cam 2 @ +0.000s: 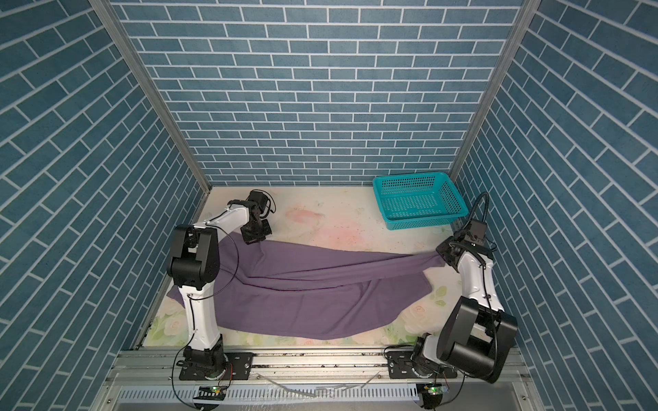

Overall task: Fold and stack the trousers
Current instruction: Flatten out the trousers at the center of the table.

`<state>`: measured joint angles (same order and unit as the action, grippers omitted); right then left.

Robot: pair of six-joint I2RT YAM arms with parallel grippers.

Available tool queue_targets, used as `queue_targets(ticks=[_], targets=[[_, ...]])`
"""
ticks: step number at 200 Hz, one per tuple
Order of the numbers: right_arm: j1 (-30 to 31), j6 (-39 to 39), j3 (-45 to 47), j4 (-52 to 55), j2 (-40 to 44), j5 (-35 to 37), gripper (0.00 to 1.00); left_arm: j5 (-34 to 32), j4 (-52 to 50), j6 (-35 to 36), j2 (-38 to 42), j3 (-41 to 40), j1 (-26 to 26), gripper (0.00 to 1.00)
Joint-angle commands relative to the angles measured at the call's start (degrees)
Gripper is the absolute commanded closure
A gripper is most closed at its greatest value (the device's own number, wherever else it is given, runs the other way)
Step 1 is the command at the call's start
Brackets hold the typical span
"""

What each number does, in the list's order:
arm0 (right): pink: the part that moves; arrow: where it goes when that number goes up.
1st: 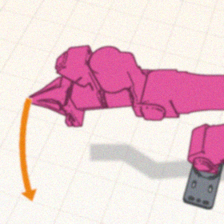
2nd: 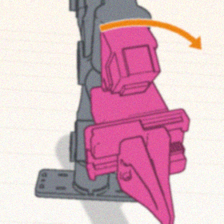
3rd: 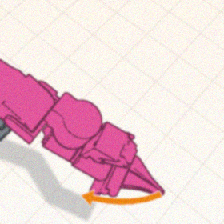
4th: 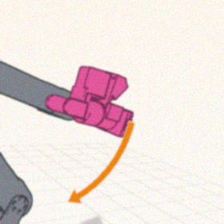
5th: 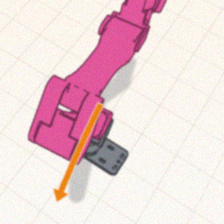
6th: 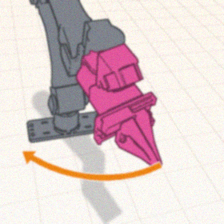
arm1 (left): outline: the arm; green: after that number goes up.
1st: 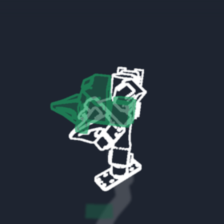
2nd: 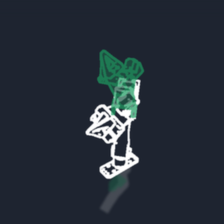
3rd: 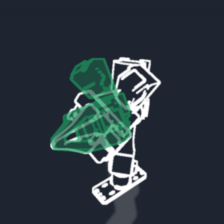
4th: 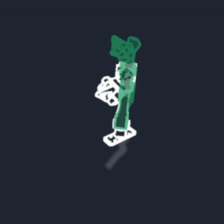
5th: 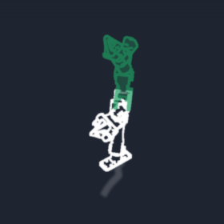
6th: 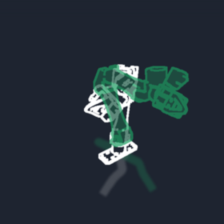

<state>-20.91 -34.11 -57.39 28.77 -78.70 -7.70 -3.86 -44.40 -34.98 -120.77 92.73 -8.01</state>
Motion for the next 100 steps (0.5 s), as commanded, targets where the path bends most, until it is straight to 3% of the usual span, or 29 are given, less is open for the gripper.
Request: queue_targets(ticks=[1, 25, 67, 100], targets=[[-0.1, -0.4, -10.2, -1.2, -4.0, -1.5, 1.0, 0.1, -3.2, -0.1, -1.3, 6.3, 4.2, 1.0], [1.2, -0.8, -12.6, -4.6, -2.9, -0.9, 1.0, -2.4, -3.7, -0.1, 1.6, 8.6, 6.4, 1.0], [1.5, -1.4, -0.4, -9.4, -0.5, 0.2, 1.0, -1.5, -1.1, -0.5, 0.9, 6.3, 7.8, 1.0], [1.6, -2.9, 7.5, -14.3, -5.1, -2.5, 1.0, 2.7, -0.1, -1.0, -5.7, 8.1, 7.8, 0.85]])
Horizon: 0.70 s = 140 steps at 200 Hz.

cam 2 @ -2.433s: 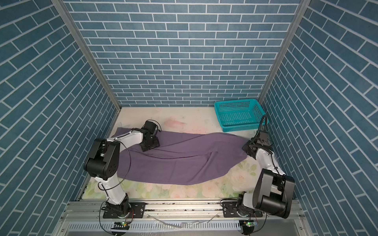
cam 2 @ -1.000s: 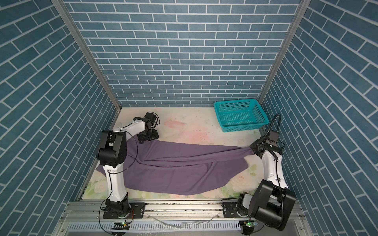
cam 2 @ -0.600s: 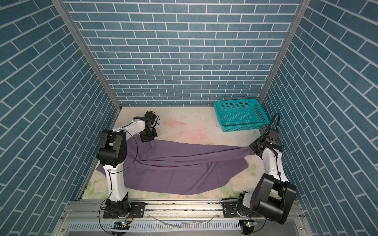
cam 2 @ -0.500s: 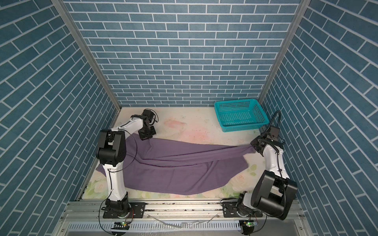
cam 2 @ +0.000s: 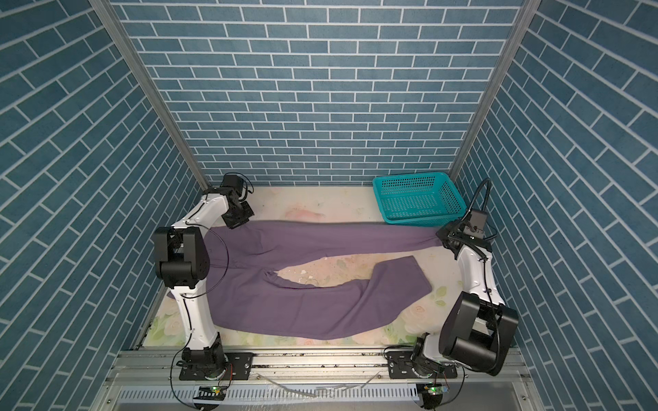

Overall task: Fold and stack the trousers
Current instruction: Flatten out the trousers at the center of the table.

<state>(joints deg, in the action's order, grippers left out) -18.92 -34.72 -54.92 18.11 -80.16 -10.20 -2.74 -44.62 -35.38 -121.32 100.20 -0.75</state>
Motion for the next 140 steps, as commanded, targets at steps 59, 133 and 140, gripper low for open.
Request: queue_targets(ticks=[59, 133, 140], targets=[[-0.4, -0.2, 4.0, -2.3, -9.8, 1.8, 1.0, 1.6, 0.8, -0.5, -0.9, -3.5, 0.1, 0.25], [-0.5, 1.3, 4.5, -1.0, -5.7, 2.1, 0.49, -4.9, 1.7, 0.4, 22.4, -25.3, -11.4, 0.25], [-0.5, 1.9, 3.9, -0.4, -4.8, 2.6, 0.48, -5.5, 1.4, 0.6, 24.0, -26.6, -13.0, 0.25]])
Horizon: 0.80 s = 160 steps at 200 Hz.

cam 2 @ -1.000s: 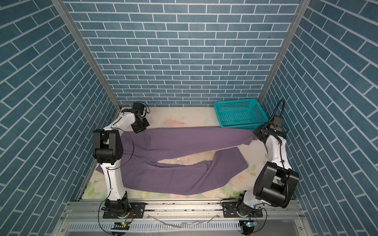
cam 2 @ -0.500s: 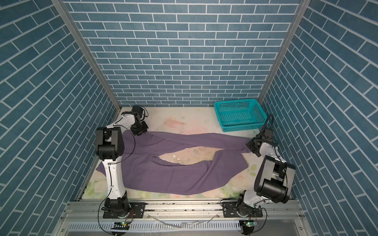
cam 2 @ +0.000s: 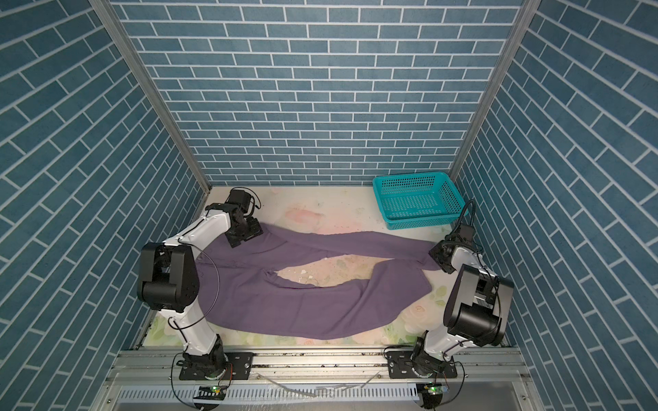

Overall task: Fold and stack the trousers
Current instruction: Flatten out the trousers at the center of the table.

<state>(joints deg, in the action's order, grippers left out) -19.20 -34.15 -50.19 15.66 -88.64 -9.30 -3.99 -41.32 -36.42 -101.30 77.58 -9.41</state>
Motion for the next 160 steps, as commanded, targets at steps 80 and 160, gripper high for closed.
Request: queue_targets(ticks=[80, 160], targets=[[-0.1, 3.1, -6.6, 0.7, 1.0, 1.1, 0.69, 0.0, 4.1, 6.0, -1.1, -6.3, -15.8, 0.25], [0.9, 7.6, -15.4, 5.1, -15.8, -1.2, 0.4, 3.4, 5.9, 9.4, -10.1, -3.4, -20.5, 0.2]])
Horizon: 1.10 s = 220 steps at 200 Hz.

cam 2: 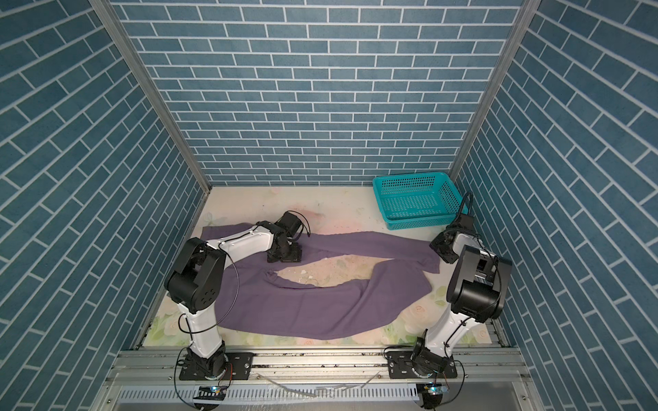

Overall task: Fold and stack the trousers
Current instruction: Flatten out the trousers at the center of the table.

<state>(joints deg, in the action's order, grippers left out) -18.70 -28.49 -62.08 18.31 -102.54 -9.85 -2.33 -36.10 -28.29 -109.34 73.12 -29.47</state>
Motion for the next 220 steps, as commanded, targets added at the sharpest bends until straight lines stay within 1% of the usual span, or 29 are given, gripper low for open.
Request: queue_targets(ticks=[1, 27, 39, 48, 55, 65, 75, 82, 90, 98, 139, 153, 157, 170, 193, 220], targets=[[0.4, 2.0, -3.5, 2.4, -2.0, -0.7, 0.4, 1.8, 0.7, 1.2, -2.1, 1.0, -0.5, 0.2], [0.8, 2.2, -4.9, 2.6, -4.4, -1.0, 0.37, 2.9, 1.5, 1.2, -4.9, 1.5, -1.0, 0.2], [1.0, 2.2, -5.6, 2.8, -5.3, -0.7, 0.39, 2.7, 0.7, 0.6, -6.1, 1.9, -1.1, 0.2], [1.2, 2.2, -5.9, 2.9, -5.9, -0.4, 0.44, 2.9, 0.6, 0.5, -6.7, 2.2, -1.1, 0.25], [1.2, 2.1, -6.1, 2.7, -6.2, -0.5, 0.5, 3.7, 0.8, 0.4, -7.1, 2.1, -1.1, 0.32], [1.3, 2.1, -6.5, 2.7, -6.8, -0.5, 0.61, 4.3, 0.9, 0.3, -7.3, 1.9, -1.1, 0.5], [1.3, 2.0, -6.8, 2.8, -7.1, -0.5, 0.77, 4.9, 0.6, 0.3, -7.4, 1.8, -1.1, 0.72], [1.2, 2.0, -6.9, 2.9, -7.3, -0.4, 0.87, 5.1, 0.1, 0.2, -7.2, 1.9, -1.1, 0.83], [1.3, 1.9, -7.1, 3.0, -7.3, -0.2, 0.99, 5.5, -0.4, 0.2, -6.7, 1.8, -1.0, 0.93], [1.2, 1.9, -7.3, 3.1, -7.2, 0.0, 1.0, 5.9, -0.7, 0.1, -5.9, 1.2, -1.0, 1.0], [1.3, 1.7, -7.4, 3.6, -4.7, 3.7, 1.0, 6.7, -4.4, -0.3, 1.4, -1.9, -0.3, 1.0], [1.3, 1.7, -7.6, 3.6, -3.5, 4.5, 1.0, 5.9, -5.9, -0.3, 4.4, -3.5, -0.2, 1.0], [1.2, 1.7, -7.7, 3.6, -3.3, 5.9, 1.0, 5.6, -6.3, -0.2, 5.1, -3.9, -0.1, 1.0], [1.1, 1.7, -8.0, 3.9, -2.5, 7.1, 1.0, 4.7, -7.7, -0.1, 7.0, -5.4, 0.0, 1.0], [1.1, 1.2, -8.1, 4.5, -1.1, 8.8, 1.0, 4.1, -8.0, -0.2, 8.8, -9.1, 0.2, 1.0], [1.1, 0.5, -6.5, 3.6, 0.1, 10.3, 1.0, 5.0, -7.7, -0.5, 7.7, -12.6, 0.5, 1.0]])
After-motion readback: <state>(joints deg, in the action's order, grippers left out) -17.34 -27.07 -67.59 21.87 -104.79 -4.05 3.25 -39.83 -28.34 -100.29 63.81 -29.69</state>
